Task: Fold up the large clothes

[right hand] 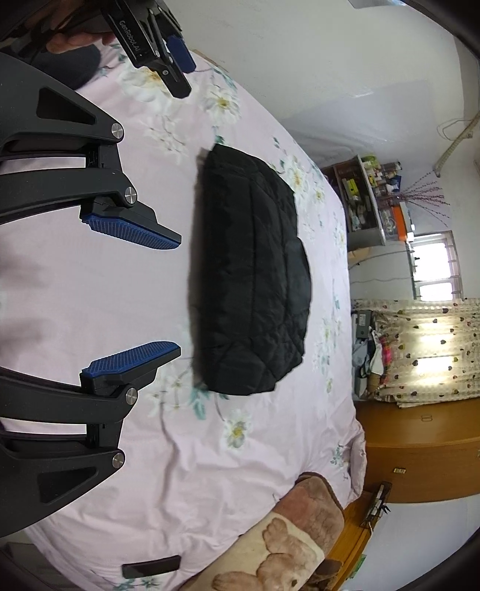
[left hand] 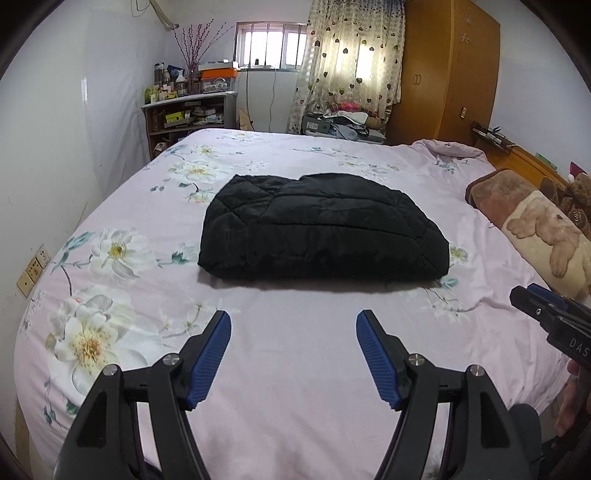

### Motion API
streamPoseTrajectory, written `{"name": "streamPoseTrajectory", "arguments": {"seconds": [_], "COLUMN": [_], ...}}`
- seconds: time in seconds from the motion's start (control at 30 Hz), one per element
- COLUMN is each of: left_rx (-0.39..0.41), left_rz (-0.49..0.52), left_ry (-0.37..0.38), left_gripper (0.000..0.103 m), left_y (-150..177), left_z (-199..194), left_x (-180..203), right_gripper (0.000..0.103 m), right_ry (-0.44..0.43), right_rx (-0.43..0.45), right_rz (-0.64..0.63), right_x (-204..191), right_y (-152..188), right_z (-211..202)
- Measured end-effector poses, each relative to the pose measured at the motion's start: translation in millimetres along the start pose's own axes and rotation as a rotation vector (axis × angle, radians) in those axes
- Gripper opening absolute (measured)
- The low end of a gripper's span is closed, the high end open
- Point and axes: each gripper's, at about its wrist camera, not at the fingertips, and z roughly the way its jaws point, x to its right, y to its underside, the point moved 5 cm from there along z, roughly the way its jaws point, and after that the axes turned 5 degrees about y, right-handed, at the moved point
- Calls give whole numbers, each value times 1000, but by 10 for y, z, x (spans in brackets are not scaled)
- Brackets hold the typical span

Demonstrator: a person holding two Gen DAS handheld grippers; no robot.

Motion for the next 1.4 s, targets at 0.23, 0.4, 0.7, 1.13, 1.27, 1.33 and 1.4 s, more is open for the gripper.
{"name": "streamPoseTrajectory", "arguments": {"seconds": [0.23, 0.4, 0.7, 1.13, 1.27, 1.33, 1.4], "left_rx": [-36, -57, -71, -69, -67, -60, -57], "left_rz": [-21, -23, -45, -43, -46, -42, -41], "left_ry": [9, 7, 24, 17, 16, 9, 5], "left_gripper": [72, 72, 72, 72, 72, 72, 72], "left_y": [160, 175, 180, 196, 188, 184, 180], "left_z": [33, 110, 157, 116, 104, 89, 78], "left_x": [11, 9, -13, 10, 0, -3, -6], "right_gripper": [53, 53, 53, 53, 53, 53, 53], "right_ry": [-2, 5, 4, -5, -8, -11, -12], "right_rx": [-25, -23, -35, -45, -47, -48, -48], "right_rz": [-19, -46, -64, -69, -69, -71, -72], "right_x": [-72, -125, -183, -229, -222, -218, -222], "right_y": [186, 192, 198, 230, 241, 243, 248], "right_z": [-40, -17, 29, 53, 58, 58, 58]}}
